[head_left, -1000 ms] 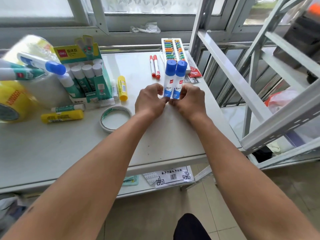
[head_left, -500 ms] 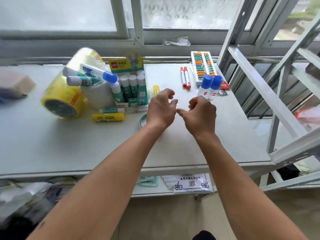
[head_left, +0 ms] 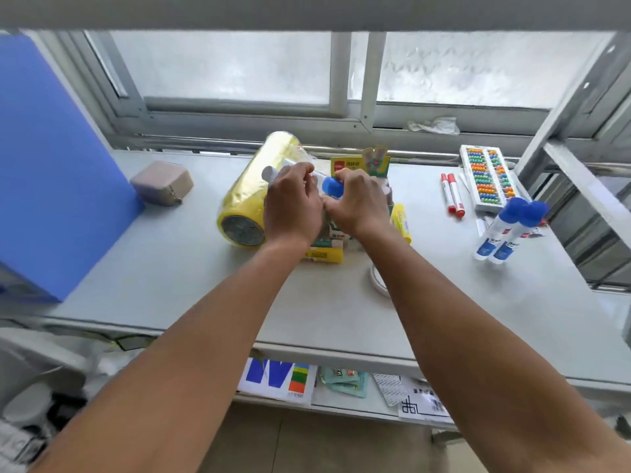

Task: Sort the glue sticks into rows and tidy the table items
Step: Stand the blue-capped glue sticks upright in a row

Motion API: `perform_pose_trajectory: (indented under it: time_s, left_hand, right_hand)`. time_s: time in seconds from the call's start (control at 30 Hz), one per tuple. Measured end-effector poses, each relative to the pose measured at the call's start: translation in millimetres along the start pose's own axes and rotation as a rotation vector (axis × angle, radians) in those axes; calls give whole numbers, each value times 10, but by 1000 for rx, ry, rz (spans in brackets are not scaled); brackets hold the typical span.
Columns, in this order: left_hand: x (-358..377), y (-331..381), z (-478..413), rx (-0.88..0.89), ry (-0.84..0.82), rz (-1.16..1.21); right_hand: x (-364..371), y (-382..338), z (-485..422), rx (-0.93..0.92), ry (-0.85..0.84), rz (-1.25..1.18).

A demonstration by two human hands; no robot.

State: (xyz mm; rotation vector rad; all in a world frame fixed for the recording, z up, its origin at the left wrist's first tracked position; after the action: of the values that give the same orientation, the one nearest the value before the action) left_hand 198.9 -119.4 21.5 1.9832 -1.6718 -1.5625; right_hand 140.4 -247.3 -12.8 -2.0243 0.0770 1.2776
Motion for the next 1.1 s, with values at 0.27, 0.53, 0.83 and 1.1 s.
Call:
perform_pose_trajectory:
  time_s: [0.27, 0.53, 0.83, 1.1]
  left_hand:
    - [271, 165, -2, 151, -137, -120]
    - [1208, 863, 388, 167, -561, 387]
    - [2113, 1306, 1088, -11, -679, 506]
    - [2402, 1576, 1272, 32, -624, 387]
  right_hand:
    - [-431, 222, 210, -10, 174, -405]
    - [-1010, 939, 787, 65, 262, -830]
    - [-1031, 2074, 1534, 182, -17, -635]
    - [-1306, 2707, 1708, 272, 206, -305]
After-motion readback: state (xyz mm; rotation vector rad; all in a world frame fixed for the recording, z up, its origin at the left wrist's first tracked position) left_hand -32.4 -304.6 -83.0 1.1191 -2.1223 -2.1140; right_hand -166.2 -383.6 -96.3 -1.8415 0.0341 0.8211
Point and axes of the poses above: each hand's wrist, its own z-axis away from the middle knuckle, its own x-axis out of the palm, y = z × x, the point moved 10 cm from there along -z, towards the middle knuckle, and after that the axes turned 7 degrees about -y, right-handed, at the moved point
